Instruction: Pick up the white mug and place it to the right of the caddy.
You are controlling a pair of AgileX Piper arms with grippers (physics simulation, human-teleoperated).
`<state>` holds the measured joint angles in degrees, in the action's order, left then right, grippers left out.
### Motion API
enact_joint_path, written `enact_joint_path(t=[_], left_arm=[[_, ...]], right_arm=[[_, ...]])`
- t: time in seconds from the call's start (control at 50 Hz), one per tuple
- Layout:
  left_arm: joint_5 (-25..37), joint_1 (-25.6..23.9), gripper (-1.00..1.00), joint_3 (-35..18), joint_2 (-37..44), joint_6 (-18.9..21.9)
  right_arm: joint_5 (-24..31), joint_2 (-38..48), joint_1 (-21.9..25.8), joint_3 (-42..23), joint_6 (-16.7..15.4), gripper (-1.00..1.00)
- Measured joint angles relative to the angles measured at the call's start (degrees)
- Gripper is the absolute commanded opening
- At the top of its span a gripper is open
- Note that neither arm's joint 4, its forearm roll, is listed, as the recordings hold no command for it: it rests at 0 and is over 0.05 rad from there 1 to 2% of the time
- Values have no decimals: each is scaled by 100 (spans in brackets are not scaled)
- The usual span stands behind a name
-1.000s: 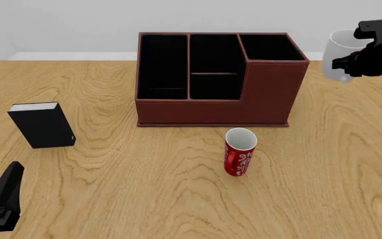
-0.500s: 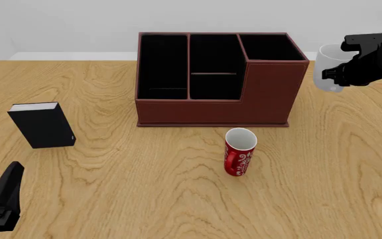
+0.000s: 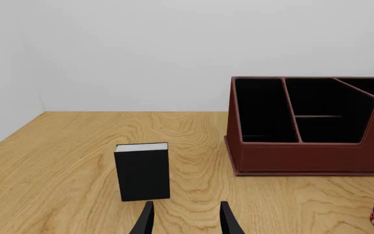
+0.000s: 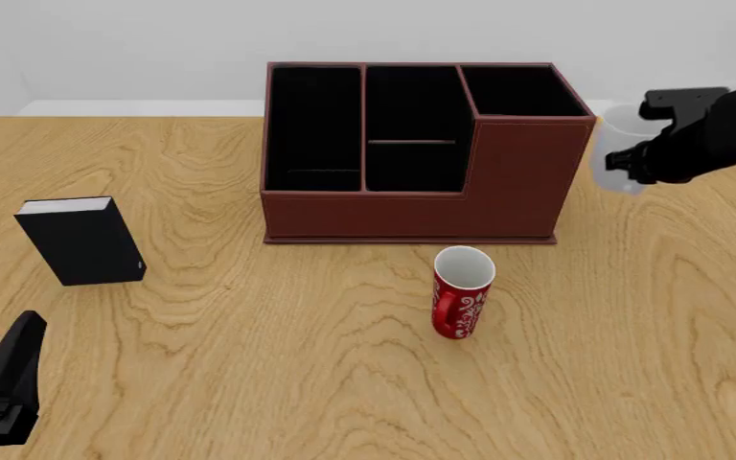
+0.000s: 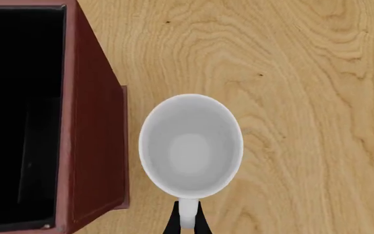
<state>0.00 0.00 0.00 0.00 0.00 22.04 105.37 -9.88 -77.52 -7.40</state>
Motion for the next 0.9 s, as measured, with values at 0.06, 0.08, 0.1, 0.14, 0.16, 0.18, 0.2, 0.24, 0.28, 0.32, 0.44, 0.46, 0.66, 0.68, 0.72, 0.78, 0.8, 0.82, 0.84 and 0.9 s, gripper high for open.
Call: enact_joint_path(t=[0.06,0.08,0.1,0.14,0.16,0.18,0.2,0.24,0.28,0.32,0.44,0.46,0.66,0.68,0.72,0.78,0.8,0.82,0.84,0.9], left_arm=[[0,0,100,0,0,0],[0,0,100,0,0,0],[0,0,100,0,0,0],[0,0,100,0,0,0],[0,0,100,0,0,0],[0,0,100,0,0,0],[0,0,100,0,0,0],[0,0,100,0,0,0],[0,0,100,0,0,0],[0,0,100,0,0,0],[0,0,100,0,0,0],[0,0,100,0,0,0],[0,0,100,0,0,0],[0,0,100,0,0,0],[0,0,100,0,0,0],[0,0,100,0,0,0],[0,0,100,0,0,0],[0,0,100,0,0,0],[0,0,100,0,0,0],[0,0,100,0,0,0]], right_arm=[[-31,11,16,31,4,-100],[-42,14,22,42,5,-100],[-54,17,26,54,4,-100],[-79,23,31,80,3,-100],[-91,26,33,92,3,-100],[-104,31,35,104,4,-100],[-118,37,37,117,3,-100],[-147,52,39,143,1,-100],[-175,68,39,169,-4,-100],[-202,83,42,194,-4,-100],[-280,136,51,259,-2,-100],[-294,144,53,271,-1,-100],[-429,216,70,394,5,-100],[-444,222,70,408,6,-100],[-477,235,66,437,7,-100],[-527,256,67,480,15,-100],[-544,264,69,494,20,-100],[-561,272,72,509,25,-100],[-577,280,76,522,31,-100],[-621,303,91,558,48,-100]])
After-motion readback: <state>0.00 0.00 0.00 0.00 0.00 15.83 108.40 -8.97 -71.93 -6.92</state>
